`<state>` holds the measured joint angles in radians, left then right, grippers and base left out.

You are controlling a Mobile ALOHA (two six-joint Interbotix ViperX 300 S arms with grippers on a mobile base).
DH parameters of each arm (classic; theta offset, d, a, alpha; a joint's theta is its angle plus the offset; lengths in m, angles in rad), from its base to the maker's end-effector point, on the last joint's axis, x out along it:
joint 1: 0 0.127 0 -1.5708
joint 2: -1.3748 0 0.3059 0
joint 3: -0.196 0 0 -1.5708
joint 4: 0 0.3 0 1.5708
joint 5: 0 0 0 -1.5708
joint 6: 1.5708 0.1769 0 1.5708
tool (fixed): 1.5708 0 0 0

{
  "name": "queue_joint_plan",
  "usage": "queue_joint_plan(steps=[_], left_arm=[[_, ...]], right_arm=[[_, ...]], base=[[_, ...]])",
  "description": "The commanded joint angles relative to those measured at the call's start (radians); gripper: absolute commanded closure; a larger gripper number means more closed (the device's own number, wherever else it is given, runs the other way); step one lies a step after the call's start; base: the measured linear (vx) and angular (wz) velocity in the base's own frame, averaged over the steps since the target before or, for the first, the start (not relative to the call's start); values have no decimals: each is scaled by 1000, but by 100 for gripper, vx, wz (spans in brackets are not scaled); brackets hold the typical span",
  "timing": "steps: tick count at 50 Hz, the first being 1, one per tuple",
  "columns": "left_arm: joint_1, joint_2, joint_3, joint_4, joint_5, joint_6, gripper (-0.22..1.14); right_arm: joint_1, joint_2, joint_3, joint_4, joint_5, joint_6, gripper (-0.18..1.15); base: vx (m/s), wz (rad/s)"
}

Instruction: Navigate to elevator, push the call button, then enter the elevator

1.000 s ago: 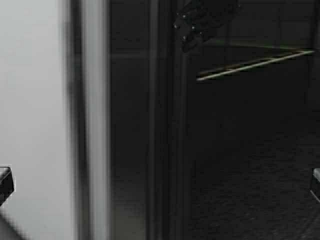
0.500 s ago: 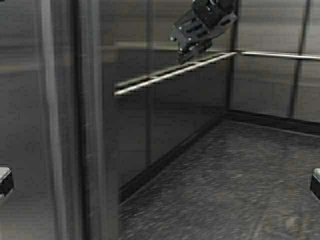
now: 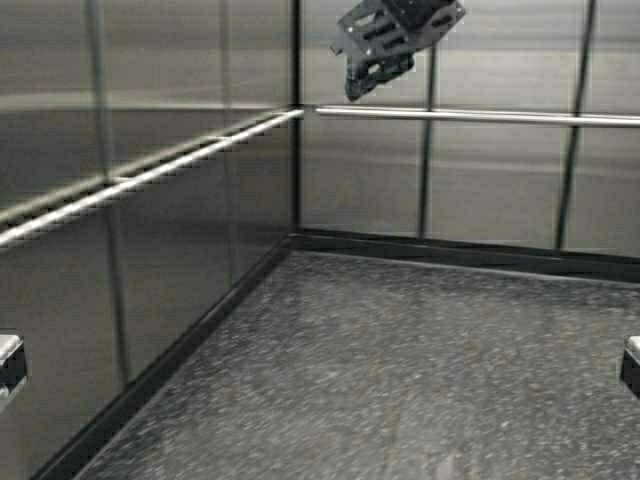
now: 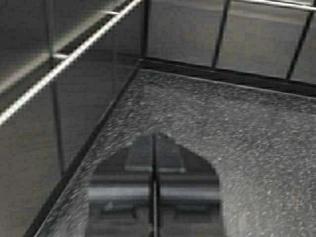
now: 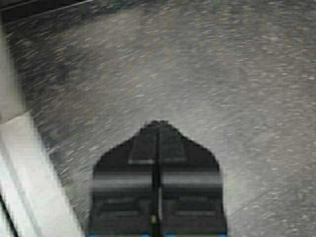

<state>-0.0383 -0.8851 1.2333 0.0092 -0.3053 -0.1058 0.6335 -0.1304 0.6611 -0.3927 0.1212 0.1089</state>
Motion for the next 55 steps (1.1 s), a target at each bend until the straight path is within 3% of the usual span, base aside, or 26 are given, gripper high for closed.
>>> queue_joint_plan(steps=[1,40,48,55], left_arm=[[3,9,-25,2,-8,2,89],[-2,-51,-5,2,-11,-21,89],[3,32,-34,5,-3,11,89],[-17,41,-8,2,3,2,89]], right_arm=[[-2,-49,-21,3,9,-2,91],[-57,-91,48,6,11,2,91],[-95,-40,-31,5,12,-3,91],[-121,-18,72,5,14,0,91]], base=[[48,-27],[46,-23],[36,-42],[43,-28]])
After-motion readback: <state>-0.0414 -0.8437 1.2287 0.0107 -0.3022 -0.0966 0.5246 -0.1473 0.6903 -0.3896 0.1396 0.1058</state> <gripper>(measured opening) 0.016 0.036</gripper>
